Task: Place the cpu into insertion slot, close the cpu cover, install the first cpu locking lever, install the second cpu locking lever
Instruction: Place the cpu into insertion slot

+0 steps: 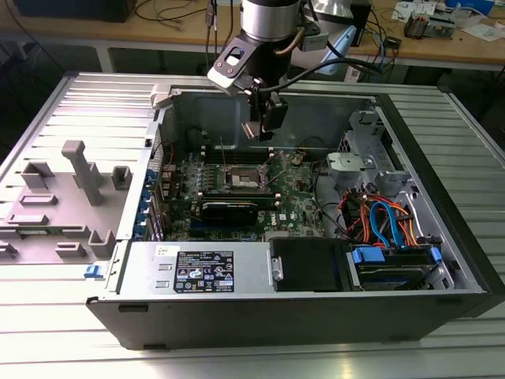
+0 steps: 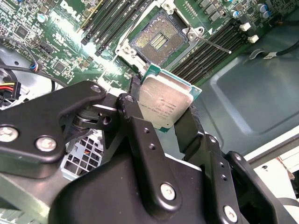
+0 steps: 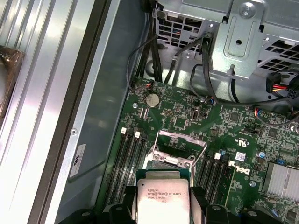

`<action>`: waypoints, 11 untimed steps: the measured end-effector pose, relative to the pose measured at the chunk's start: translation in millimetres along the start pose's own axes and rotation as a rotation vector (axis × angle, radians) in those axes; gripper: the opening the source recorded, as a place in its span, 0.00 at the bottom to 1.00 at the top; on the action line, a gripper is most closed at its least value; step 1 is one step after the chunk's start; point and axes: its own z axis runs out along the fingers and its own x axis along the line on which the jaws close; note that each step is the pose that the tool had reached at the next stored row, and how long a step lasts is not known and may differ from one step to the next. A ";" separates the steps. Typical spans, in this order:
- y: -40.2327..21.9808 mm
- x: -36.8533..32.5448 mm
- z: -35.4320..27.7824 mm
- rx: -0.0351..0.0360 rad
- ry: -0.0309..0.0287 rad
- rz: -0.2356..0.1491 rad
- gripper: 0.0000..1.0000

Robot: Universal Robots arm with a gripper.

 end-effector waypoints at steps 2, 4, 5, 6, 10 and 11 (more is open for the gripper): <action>0.0 0.0 0.0 -0.0001 0.0000 0.001 0.54; -0.1 0.1 0.3 -0.0004 -0.0002 0.008 0.54; -0.1 0.0 0.7 -0.0008 -0.0004 0.016 0.54; -0.2 0.0 1.2 -0.0010 -0.0010 0.028 0.54; -0.3 -0.1 2.7 -0.0030 -0.0036 0.093 0.54; -0.3 -0.1 2.8 -0.0034 -0.0040 0.105 0.54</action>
